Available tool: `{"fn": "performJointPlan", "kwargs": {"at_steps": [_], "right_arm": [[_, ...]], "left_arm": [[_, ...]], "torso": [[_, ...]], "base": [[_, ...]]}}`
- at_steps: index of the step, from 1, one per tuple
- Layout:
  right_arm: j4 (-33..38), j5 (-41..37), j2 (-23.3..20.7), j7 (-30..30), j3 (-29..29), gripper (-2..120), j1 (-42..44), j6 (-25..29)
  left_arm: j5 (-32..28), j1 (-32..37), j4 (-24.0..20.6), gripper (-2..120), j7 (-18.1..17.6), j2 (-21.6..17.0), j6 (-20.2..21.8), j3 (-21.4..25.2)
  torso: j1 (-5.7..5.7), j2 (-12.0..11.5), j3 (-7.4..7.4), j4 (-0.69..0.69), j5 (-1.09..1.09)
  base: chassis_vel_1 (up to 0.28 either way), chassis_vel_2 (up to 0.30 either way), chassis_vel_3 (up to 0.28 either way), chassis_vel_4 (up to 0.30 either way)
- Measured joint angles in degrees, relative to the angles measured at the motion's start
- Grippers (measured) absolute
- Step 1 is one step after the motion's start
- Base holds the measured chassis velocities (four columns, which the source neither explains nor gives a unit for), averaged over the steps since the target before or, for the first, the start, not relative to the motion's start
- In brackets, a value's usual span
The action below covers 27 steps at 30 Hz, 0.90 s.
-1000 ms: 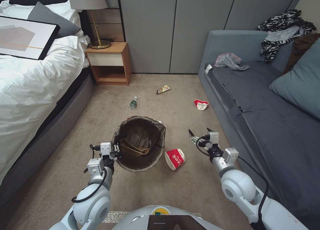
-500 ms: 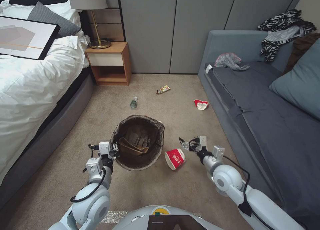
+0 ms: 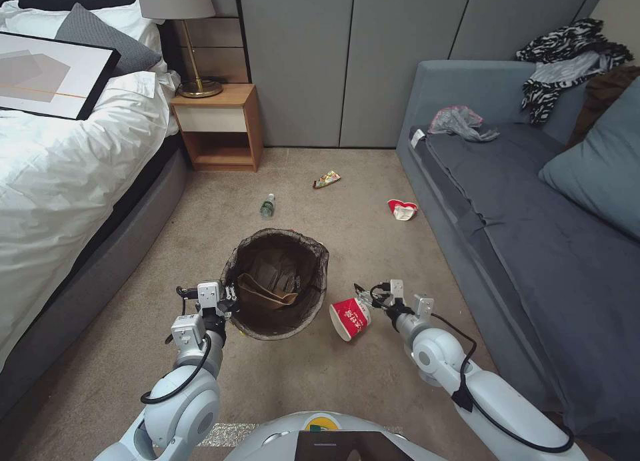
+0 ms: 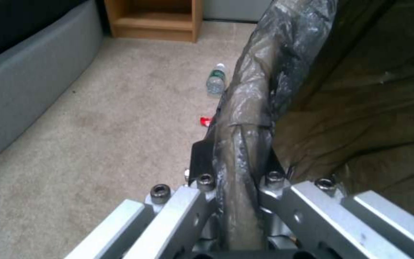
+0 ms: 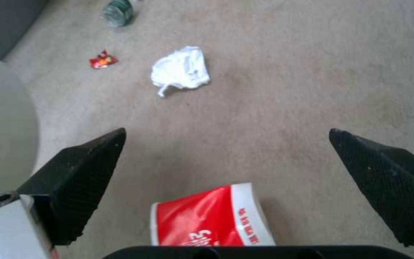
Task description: Pick up the trash bin, then pick up the garbage from the floor and place it into the trash bin.
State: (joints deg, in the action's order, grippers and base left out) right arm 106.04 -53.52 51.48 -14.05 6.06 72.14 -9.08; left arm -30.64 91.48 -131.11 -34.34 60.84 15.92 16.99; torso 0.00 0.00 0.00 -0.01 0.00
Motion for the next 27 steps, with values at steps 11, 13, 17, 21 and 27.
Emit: {"fn": "performJointPlan", "kwargs": {"at_steps": [11,13,17,21,27], "right_arm": [[-11.0,0.3,3.6,0.6,-3.4,100,-5.6,0.4],[-13.5,0.4,4.5,0.8,-3.8,100,-6.3,0.4],[-16.8,0.7,5.4,1.9,-3.9,100,-6.7,0.3],[-18.0,0.7,5.9,2.2,-3.9,100,-6.7,0.2],[-20.3,1.1,6.5,3.0,-4.5,100,-6.6,0.1]], "left_arm": [[-0.2,-0.3,-0.3,0,0.0,-0.1,0.0,0.2],[-0.4,-0.4,-0.5,0,0.0,-0.2,0.0,0.3],[-0.5,-0.3,-0.7,0,-0.1,-0.5,0.0,0.7],[-0.6,-0.4,-0.8,0,-0.1,-0.5,0.0,0.8],[-0.6,-0.7,-0.8,0,-0.2,-0.5,0.0,0.5]], "torso": [[0.0,0.0,0.0,0.01,0.0],[0.0,0.0,0.0,0.01,0.0],[0.0,0.0,0.0,0.01,0.0],[0.0,0.0,0.0,0.01,0.0],[0.0,0.0,0.0,0.01,0.0]], "base": [[0.0,0.0,0.0,0.0],[0.0,0.0,0.0,0.0],[0.0,0.0,0.0,0.0],[0.0,0.0,0.0,0.0],[0.0,0.0,0.0,0.0]]}}
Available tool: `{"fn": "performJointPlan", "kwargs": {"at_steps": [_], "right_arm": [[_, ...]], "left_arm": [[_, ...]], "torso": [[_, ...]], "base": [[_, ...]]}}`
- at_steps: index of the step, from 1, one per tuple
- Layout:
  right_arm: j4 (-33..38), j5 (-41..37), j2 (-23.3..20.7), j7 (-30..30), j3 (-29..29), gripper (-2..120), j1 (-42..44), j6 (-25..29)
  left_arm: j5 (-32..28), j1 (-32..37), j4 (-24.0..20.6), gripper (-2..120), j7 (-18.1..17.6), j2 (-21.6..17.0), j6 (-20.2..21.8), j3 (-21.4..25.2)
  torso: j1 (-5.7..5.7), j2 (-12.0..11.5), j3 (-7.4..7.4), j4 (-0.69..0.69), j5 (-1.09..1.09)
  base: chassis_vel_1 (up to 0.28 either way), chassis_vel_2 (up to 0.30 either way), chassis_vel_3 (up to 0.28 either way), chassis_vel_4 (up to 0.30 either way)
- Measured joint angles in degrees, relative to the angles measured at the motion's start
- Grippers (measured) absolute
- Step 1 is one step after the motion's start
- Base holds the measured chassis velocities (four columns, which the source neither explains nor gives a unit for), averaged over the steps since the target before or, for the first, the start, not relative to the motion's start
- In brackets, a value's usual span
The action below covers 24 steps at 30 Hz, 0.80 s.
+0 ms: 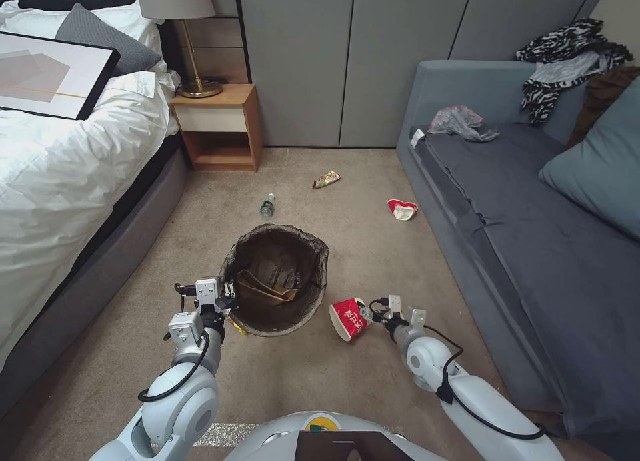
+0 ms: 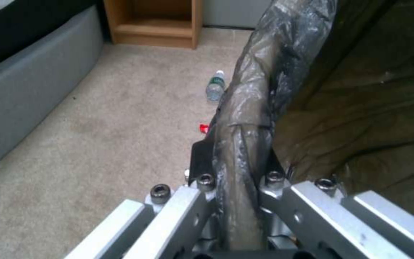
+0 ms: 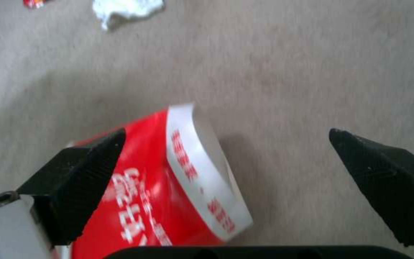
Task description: Pick up the trash bin, then pick up the garbage from the floor and place it into the trash bin.
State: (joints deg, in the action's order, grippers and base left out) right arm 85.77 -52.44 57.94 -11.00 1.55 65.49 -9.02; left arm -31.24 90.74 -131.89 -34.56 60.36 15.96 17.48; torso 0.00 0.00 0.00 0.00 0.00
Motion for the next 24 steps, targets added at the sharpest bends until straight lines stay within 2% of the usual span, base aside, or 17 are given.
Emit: {"fn": "performJointPlan", "kwargs": {"at_steps": [6,24], "right_arm": [[-2.6,1.6,1.6,1.1,-1.1,100,0.1,0.2],[-4.6,4.1,4.5,1.5,-2.6,100,-0.2,0.5]], "left_arm": [[0.0,0.1,0.0,0,-0.1,-0.2,0.0,0.0],[0.2,0.4,-0.2,0,-0.1,-0.1,-0.3,0.4]], "torso": [[0.0,0.0,0.0,0.0,0.0],[0.0,0.0,0.0,0.0,0.0]], "base": [[0.0,0.0,0.0,0.0],[0.0,0.0,0.0,0.0]]}}
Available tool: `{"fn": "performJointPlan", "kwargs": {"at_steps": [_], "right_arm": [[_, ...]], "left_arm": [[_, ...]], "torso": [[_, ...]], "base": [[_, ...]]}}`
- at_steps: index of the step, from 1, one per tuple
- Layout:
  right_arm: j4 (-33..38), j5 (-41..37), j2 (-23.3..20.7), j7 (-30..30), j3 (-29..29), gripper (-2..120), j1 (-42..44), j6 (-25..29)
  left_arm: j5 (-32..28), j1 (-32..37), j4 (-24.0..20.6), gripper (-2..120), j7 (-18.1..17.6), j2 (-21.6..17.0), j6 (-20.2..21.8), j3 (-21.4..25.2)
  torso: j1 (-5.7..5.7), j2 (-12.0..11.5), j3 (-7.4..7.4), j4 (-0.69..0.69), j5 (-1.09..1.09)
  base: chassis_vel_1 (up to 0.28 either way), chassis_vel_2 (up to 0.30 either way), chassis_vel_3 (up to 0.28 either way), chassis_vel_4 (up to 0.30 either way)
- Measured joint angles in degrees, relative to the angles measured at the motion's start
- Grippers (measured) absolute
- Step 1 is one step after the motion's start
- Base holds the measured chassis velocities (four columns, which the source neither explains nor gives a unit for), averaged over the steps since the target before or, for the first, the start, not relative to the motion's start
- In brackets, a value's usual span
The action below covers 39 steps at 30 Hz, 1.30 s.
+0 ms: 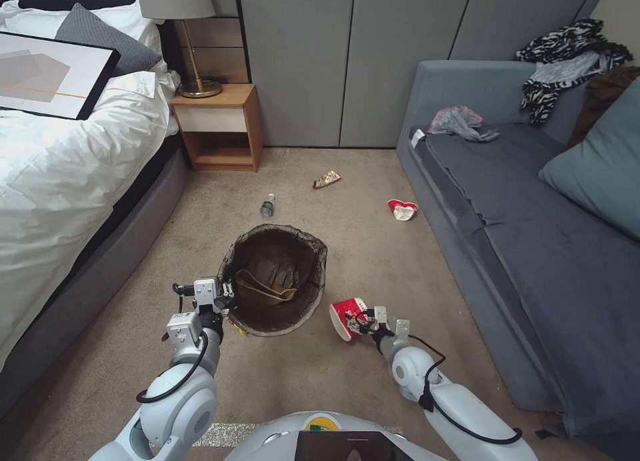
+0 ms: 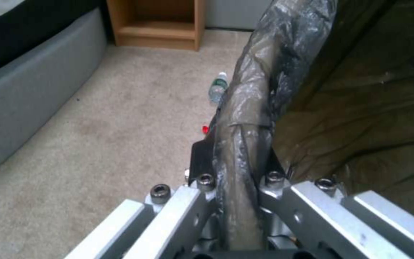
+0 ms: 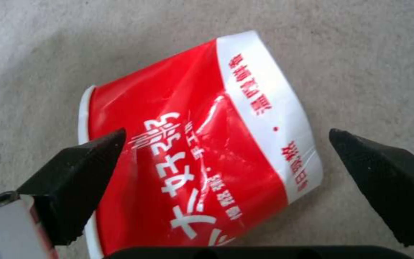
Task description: Pick up the trash bin, then pick up the garbage from the floor and place it into the trash bin.
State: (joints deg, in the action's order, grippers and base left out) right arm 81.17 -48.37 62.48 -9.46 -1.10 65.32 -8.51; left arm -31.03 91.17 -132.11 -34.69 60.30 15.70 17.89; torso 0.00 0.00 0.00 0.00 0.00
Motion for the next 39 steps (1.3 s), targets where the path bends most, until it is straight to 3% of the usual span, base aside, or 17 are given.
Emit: {"fn": "performJointPlan", "kwargs": {"at_steps": [7,10,12,14,16,18,24,28,39], "right_arm": [[-0.2,0.2,0.1,0.0,-0.1,100,-0.1,0.1],[-0.4,0.4,0.3,0.1,-0.2,93,-0.2,0.2],[-1.0,0.8,0.6,0.1,-0.3,80,-0.5,0.5],[-1.2,0.9,0.8,0.1,-0.3,78,-0.6,0.6],[-1.6,1.0,1.1,0.1,-0.3,64,-0.9,0.9],[-1.7,1.1,1.2,0.1,-0.3,62,-1.0,1.0],[-2.0,1.2,1.3,0.1,-0.3,36,-1.5,1.3],[-2.2,1.2,1.9,0.0,-0.6,27,-1.8,1.3],[-2.1,1.4,2.1,-0.8,-0.9,25,-2.2,1.4]], "left_arm": [[0.0,0.0,0.0,0,0.0,0.0,0.0,0.1],[0.0,-0.1,0.0,0,0.0,0.0,-0.1,0.1],[0.0,-0.1,0.0,0,0.0,0.0,-0.1,0.1],[0.0,-0.2,0.0,0,0.0,0.0,-0.1,0.1],[0.0,-0.4,0.1,0,0.0,0.0,-0.1,0.1],[-0.1,-0.5,0.2,0,0.0,0.0,-0.1,0.1],[-0.2,-1.1,0.6,0,-0.1,-0.1,-0.1,-0.2],[-0.3,-1.3,0.8,0,-0.1,-0.2,-0.1,-0.2],[-0.6,-1.4,1.0,0,-0.2,-0.3,-0.1,-0.4]], "torso": [[0.0,0.0,0.0,0.0,0.0],[0.0,0.0,0.0,0.0,0.0],[0.0,0.0,0.0,0.0,0.0],[0.0,0.0,0.0,0.0,0.0],[0.0,0.0,0.0,0.0,0.0],[0.0,0.0,0.0,0.0,0.0],[0.0,0.0,0.0,0.0,0.0],[0.0,0.0,0.0,0.0,0.0],[0.0,0.0,0.0,0.0,0.0]], "base": [[0.0,0.0,0.0,0.0],[0.0,0.0,0.0,0.0],[0.0,0.0,0.0,0.0],[0.0,0.0,0.0,0.0],[0.0,0.0,0.0,0.0],[0.0,0.0,0.0,0.0],[0.0,0.0,0.0,0.0],[0.0,0.0,0.0,0.0],[0.0,0.0,0.0,0.0]]}}
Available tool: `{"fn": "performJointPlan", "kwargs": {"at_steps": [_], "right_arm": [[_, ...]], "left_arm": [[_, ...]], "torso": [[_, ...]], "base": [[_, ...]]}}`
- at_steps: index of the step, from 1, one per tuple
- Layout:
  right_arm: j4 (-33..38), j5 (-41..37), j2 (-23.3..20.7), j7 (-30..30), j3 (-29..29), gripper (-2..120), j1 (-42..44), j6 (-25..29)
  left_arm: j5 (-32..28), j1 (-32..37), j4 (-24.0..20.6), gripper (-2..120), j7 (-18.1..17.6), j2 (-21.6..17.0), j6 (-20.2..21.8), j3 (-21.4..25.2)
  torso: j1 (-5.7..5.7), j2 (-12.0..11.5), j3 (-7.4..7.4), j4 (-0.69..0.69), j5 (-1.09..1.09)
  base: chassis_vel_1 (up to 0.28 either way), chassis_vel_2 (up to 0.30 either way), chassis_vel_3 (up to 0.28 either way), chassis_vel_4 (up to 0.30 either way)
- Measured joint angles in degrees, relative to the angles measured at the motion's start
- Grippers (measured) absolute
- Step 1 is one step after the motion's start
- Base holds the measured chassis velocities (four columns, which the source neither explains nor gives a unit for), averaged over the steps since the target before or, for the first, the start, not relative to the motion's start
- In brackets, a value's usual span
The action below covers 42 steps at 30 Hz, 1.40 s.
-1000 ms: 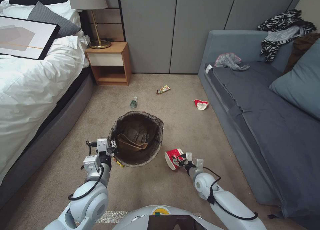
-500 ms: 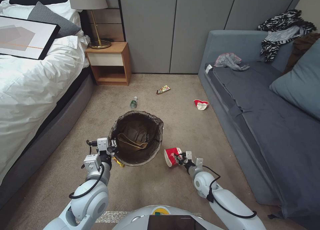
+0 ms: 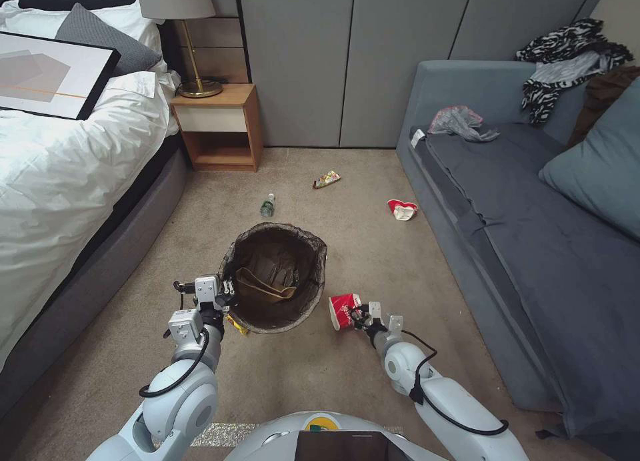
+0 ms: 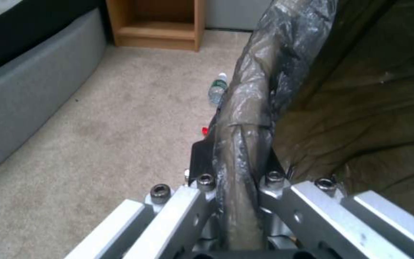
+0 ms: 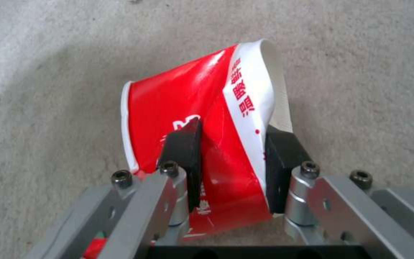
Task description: Pick up the trash bin, then pick up the garbage from the floor and place it into the trash bin.
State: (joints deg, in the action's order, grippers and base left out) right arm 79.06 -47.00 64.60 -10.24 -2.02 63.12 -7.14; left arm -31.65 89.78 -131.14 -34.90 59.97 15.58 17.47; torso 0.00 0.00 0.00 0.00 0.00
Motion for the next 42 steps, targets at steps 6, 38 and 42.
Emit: {"fn": "performJointPlan", "kwargs": {"at_steps": [6,38,42], "right_arm": [[0.8,0.6,0.0,-0.9,0.3,25,0.3,0.5],[38.5,2.7,-10.7,-8.4,13.3,25,4.6,2.8],[43.0,3.1,-11.5,-8.7,13.8,25,4.4,2.9]], "left_arm": [[0.0,0.0,-0.1,0,-0.1,-0.2,0.0,0.0],[-0.3,0.3,0.4,0,0.3,-0.2,0.8,-2.2],[-1.0,0.4,0.3,0,0.3,-0.3,1.5,-2.4]], "torso": [[0.0,0.0,0.0,-0.01,0.0],[0.0,0.0,0.01,0.0,0.0],[0.0,0.0,0.0,0.0,0.0]], "base": [[0.0,0.0,0.0,0.0],[0.0,0.0,0.0,0.0],[0.0,0.0,0.0,0.0]]}}
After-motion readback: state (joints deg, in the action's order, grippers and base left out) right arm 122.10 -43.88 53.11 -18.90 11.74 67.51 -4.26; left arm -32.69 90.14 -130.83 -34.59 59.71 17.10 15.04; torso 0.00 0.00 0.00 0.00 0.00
